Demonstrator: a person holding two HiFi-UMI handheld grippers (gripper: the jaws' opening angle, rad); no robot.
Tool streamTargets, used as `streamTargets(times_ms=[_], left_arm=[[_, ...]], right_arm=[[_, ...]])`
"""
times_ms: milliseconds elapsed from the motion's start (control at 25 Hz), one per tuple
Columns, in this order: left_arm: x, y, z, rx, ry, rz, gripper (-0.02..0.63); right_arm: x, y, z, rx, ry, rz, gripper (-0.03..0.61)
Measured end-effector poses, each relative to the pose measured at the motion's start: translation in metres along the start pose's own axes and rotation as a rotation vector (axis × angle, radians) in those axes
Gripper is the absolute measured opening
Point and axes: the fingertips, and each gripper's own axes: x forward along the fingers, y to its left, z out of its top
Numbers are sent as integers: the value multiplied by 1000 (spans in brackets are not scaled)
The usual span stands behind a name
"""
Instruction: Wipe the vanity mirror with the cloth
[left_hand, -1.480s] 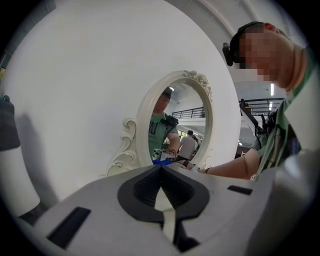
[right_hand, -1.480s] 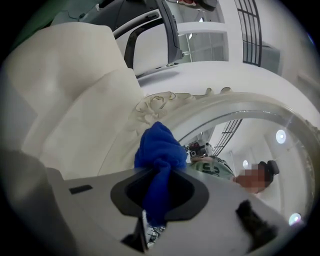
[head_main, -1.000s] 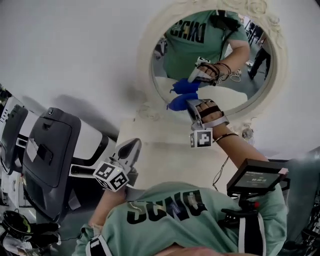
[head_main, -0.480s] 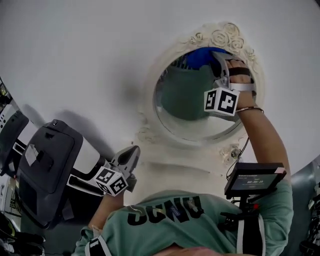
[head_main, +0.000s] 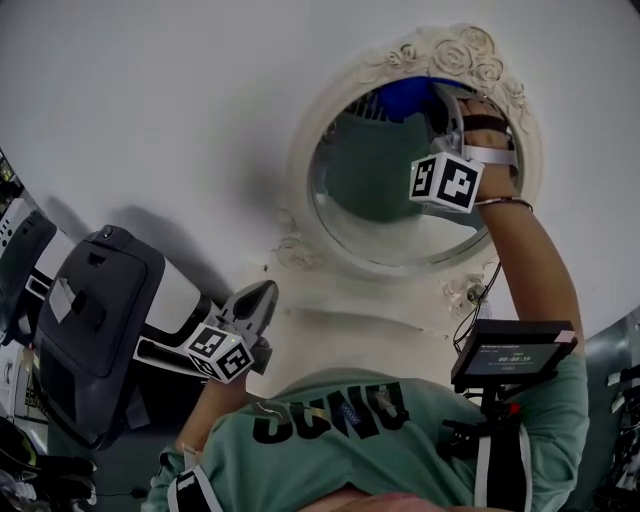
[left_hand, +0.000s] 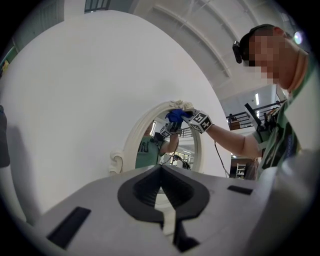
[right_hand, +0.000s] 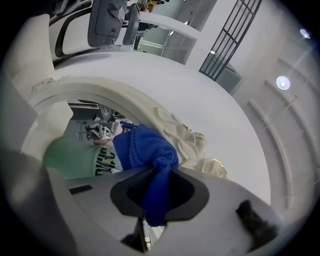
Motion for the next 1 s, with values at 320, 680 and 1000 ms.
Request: streamTargets(times_ms=[320, 680, 1000], left_arm=[[14, -15, -3, 13, 23, -47, 9], [15, -12, -41, -56, 143, -5, 9], [9, 13, -109, -138, 290, 52, 9]], right_arm=[[-13, 30, 9, -26, -25, -8, 55], [-87, 250, 32, -125, -104, 263, 55], [-170, 500, 36, -149, -130, 698, 57]])
